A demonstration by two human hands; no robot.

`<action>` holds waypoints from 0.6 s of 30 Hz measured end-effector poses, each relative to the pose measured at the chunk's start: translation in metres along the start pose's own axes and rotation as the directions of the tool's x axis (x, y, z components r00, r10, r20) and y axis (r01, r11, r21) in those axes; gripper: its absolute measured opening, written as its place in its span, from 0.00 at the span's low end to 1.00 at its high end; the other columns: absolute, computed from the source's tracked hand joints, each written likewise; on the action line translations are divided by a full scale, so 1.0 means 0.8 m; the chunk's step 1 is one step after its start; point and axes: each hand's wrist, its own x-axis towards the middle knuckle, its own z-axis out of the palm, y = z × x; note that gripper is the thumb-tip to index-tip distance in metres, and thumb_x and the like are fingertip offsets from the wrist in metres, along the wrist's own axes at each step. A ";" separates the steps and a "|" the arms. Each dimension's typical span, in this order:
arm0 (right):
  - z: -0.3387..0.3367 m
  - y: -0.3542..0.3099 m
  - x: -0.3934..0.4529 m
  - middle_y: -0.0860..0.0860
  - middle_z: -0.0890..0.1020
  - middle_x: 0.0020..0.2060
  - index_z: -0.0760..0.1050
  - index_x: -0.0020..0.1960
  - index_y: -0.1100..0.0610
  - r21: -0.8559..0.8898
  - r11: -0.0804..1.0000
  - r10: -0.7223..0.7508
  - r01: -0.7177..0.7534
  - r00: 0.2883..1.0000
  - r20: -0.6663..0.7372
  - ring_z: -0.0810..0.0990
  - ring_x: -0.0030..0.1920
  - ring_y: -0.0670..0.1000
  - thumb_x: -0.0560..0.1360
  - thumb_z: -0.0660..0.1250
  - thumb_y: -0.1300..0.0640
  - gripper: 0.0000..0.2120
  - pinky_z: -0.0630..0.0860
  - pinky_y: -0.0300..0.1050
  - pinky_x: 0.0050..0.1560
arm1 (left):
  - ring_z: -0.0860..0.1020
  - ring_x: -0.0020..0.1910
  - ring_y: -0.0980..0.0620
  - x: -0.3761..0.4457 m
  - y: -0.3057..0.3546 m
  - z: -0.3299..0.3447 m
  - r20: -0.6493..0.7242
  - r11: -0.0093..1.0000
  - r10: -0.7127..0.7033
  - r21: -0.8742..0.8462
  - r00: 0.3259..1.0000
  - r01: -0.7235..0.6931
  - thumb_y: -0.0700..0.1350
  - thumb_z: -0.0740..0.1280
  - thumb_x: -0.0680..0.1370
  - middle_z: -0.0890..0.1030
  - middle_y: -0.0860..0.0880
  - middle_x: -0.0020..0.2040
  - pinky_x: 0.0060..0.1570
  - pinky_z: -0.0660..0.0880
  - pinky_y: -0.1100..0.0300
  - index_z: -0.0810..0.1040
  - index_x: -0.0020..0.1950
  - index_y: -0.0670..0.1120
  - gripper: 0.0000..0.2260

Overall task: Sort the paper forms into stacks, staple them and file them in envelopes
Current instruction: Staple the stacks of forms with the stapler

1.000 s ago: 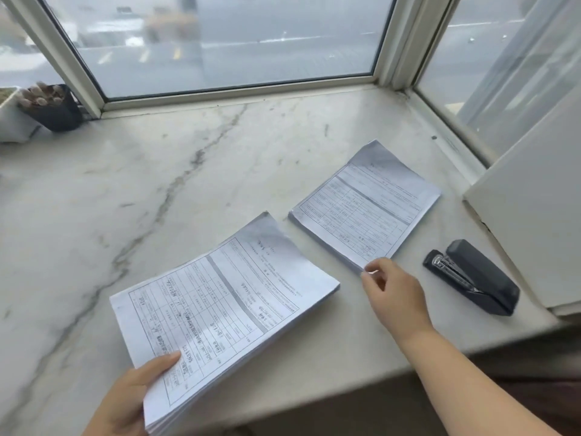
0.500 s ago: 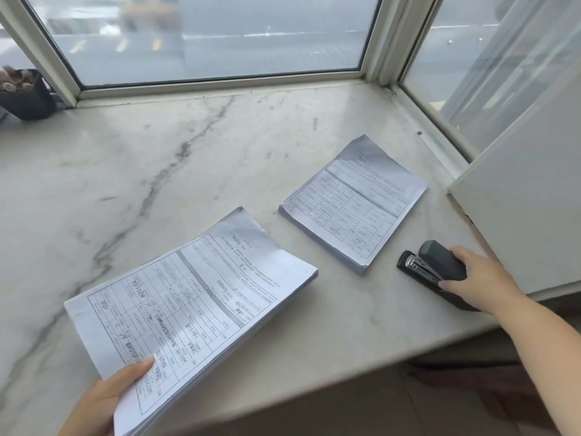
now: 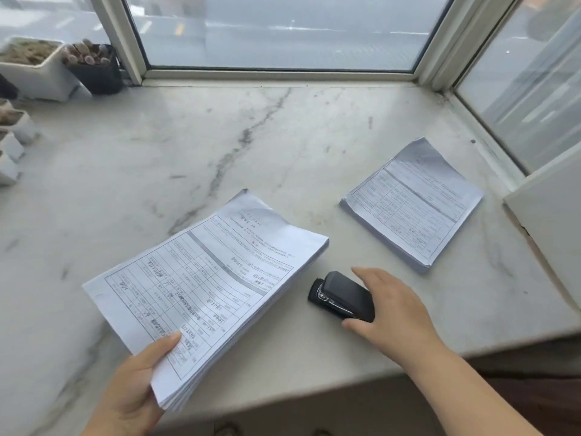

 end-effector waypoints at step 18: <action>0.090 -0.146 0.032 0.51 0.84 0.44 0.78 0.55 0.57 0.827 -0.411 0.518 -0.384 0.648 0.558 0.83 0.43 0.51 0.81 0.64 0.54 0.09 0.80 0.50 0.50 | 0.84 0.41 0.42 -0.016 -0.040 -0.018 -0.060 0.978 0.140 0.165 0.988 -0.129 0.41 0.79 0.56 0.84 0.37 0.48 0.31 0.81 0.56 0.79 0.52 0.39 0.25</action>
